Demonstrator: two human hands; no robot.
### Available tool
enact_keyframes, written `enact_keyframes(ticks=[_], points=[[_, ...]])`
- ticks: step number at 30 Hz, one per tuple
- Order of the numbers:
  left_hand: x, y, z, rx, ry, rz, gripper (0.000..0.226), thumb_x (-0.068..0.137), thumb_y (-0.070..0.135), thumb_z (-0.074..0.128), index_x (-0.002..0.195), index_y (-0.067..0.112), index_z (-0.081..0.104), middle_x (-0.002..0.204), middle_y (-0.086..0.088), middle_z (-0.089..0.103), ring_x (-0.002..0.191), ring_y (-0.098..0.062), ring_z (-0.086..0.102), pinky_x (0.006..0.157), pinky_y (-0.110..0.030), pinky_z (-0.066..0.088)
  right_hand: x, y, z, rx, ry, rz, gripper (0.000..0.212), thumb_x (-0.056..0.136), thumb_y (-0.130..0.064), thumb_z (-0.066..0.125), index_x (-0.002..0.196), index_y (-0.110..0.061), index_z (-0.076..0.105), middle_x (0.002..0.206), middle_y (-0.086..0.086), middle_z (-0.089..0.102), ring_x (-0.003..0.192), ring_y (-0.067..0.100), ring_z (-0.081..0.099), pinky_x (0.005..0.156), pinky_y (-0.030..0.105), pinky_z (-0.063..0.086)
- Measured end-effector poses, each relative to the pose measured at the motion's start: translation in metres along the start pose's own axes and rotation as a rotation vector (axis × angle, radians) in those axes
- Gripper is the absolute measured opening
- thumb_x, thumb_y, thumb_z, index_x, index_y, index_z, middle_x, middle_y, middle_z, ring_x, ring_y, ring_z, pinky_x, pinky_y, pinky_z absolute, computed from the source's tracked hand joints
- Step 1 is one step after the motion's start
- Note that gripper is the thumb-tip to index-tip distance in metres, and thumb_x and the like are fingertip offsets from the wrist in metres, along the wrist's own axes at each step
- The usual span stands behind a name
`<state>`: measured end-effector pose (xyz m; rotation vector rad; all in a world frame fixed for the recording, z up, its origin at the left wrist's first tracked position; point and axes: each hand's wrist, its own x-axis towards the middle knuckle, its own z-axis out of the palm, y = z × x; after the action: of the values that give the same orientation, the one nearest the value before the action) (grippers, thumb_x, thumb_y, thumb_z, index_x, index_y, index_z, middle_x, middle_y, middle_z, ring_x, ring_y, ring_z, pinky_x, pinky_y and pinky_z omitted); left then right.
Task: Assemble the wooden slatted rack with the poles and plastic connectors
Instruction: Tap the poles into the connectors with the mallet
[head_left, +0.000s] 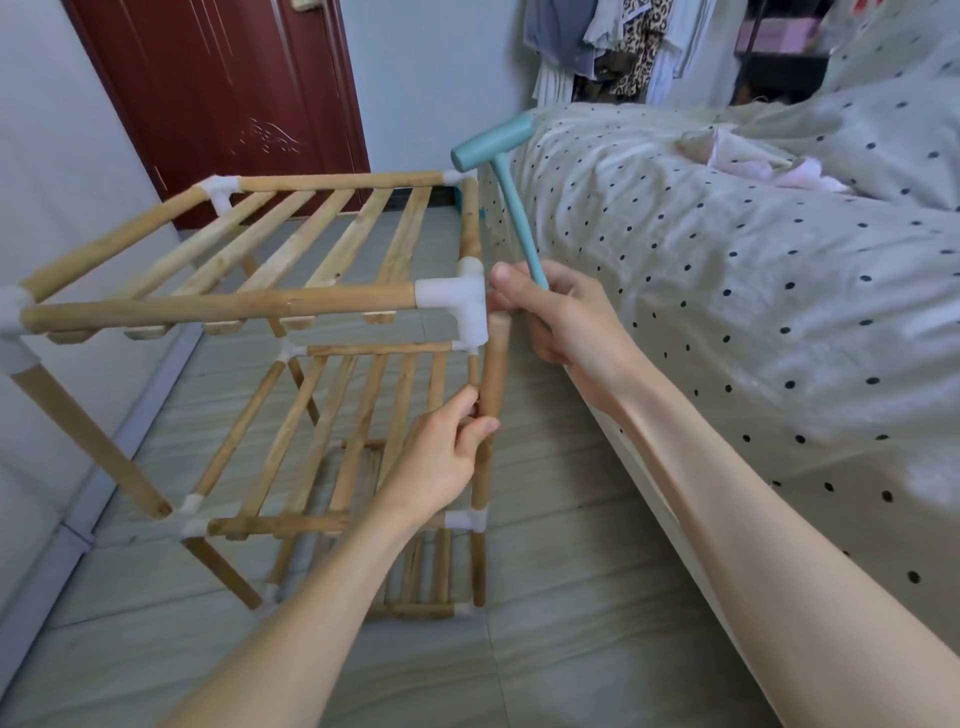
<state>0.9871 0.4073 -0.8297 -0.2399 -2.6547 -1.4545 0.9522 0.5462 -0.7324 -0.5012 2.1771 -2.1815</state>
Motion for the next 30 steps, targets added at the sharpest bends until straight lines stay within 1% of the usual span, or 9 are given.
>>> enact_keyframes(ticks=[4, 8, 13, 17, 20, 23, 26, 28, 30], points=[[-0.002, -0.002, 0.005, -0.022, 0.020, 0.016, 0.009, 0.096, 0.016, 0.047, 0.100, 0.014, 0.055, 0.095, 0.003, 0.069, 0.094, -0.013, 0.064, 0.087, -0.045, 0.051, -0.003, 0.002, -0.002, -0.007, -0.047, -0.014, 0.012, 0.088, -0.026, 0.063, 0.086, -0.014, 0.062, 0.061, -0.009, 0.059, 0.037, 0.004, 0.022, 0.039, 0.016, 0.019], [0.000, -0.002, 0.012, -0.068, 0.040, 0.042, 0.008, 0.095, 0.014, 0.048, 0.100, 0.012, 0.054, 0.096, 0.007, 0.069, 0.094, -0.013, 0.066, 0.087, -0.046, 0.051, -0.005, 0.010, -0.005, 0.010, -0.080, 0.006, 0.012, 0.085, -0.024, 0.066, 0.076, -0.018, 0.063, 0.061, 0.006, 0.033, 0.040, 0.006, 0.019, 0.040, 0.020, 0.013], [0.003, 0.002, 0.013, -0.172, 0.041, 0.034, 0.011, 0.091, 0.017, 0.057, 0.097, 0.008, 0.054, 0.088, -0.011, 0.066, 0.084, -0.022, 0.066, 0.082, -0.049, 0.052, -0.010, 0.023, 0.000, -0.044, -0.060, -0.011, 0.011, 0.081, -0.009, 0.069, 0.081, -0.017, 0.061, 0.058, -0.005, 0.041, 0.038, 0.001, 0.030, 0.040, 0.012, 0.025], [0.011, 0.020, 0.036, -0.354, 0.176, -0.031, 0.010, 0.087, 0.027, 0.060, 0.097, 0.030, 0.059, 0.079, -0.003, 0.065, 0.076, -0.021, 0.062, 0.071, -0.042, 0.054, -0.013, 0.039, 0.000, -0.032, -0.008, -0.021, 0.014, 0.079, -0.008, 0.072, 0.076, -0.015, 0.060, 0.056, -0.012, 0.051, 0.042, -0.002, 0.043, 0.045, 0.007, 0.031], [0.023, 0.022, 0.048, -0.381, 0.295, -0.089, 0.017, 0.083, 0.038, 0.058, 0.086, 0.022, 0.065, 0.064, -0.001, 0.059, 0.061, -0.018, 0.053, 0.056, -0.035, 0.042, -0.015, 0.042, -0.004, -0.002, 0.015, -0.045, 0.009, 0.077, -0.008, 0.073, 0.075, -0.006, 0.064, 0.060, 0.001, 0.057, 0.048, -0.001, 0.047, 0.051, 0.008, 0.035], [0.029, 0.019, 0.053, -0.406, 0.368, -0.100, 0.031, 0.082, 0.032, 0.061, 0.064, 0.007, 0.055, 0.054, -0.007, 0.046, 0.052, -0.019, 0.041, 0.051, -0.034, 0.033, -0.012, 0.039, -0.009, 0.004, 0.021, -0.019, 0.011, 0.078, -0.007, 0.071, 0.080, 0.003, 0.068, 0.048, -0.007, 0.049, 0.042, 0.000, 0.040, 0.047, 0.010, 0.032], [0.033, 0.016, 0.049, -0.435, 0.262, -0.071, 0.045, 0.081, 0.016, 0.062, 0.046, 0.020, 0.034, 0.047, 0.000, 0.030, 0.048, -0.017, 0.030, 0.051, -0.031, 0.025, -0.007, 0.043, -0.016, 0.079, 0.001, -0.007, 0.026, 0.083, -0.026, 0.067, 0.091, -0.001, 0.071, 0.046, -0.003, 0.029, 0.038, 0.006, 0.021, 0.041, 0.019, 0.017], [0.038, 0.014, 0.048, -0.493, 0.089, -0.060, 0.044, 0.072, 0.015, 0.061, 0.040, 0.023, 0.033, 0.042, 0.006, 0.026, 0.042, -0.014, 0.025, 0.048, -0.027, 0.023, -0.003, 0.046, -0.018, 0.163, -0.002, -0.001, 0.033, 0.084, -0.039, 0.058, 0.089, -0.009, 0.073, 0.051, 0.002, 0.024, 0.038, 0.008, 0.017, 0.041, 0.023, 0.013], [0.040, 0.015, 0.051, -0.532, -0.059, -0.080, 0.037, 0.063, 0.015, 0.058, 0.034, 0.024, 0.036, 0.037, 0.011, 0.027, 0.035, -0.009, 0.024, 0.043, -0.022, 0.021, 0.000, 0.045, -0.021, 0.206, -0.005, 0.019, 0.049, 0.086, -0.044, 0.052, 0.082, 0.001, 0.069, 0.046, 0.003, 0.030, 0.036, 0.008, 0.017, 0.040, 0.022, 0.012]])
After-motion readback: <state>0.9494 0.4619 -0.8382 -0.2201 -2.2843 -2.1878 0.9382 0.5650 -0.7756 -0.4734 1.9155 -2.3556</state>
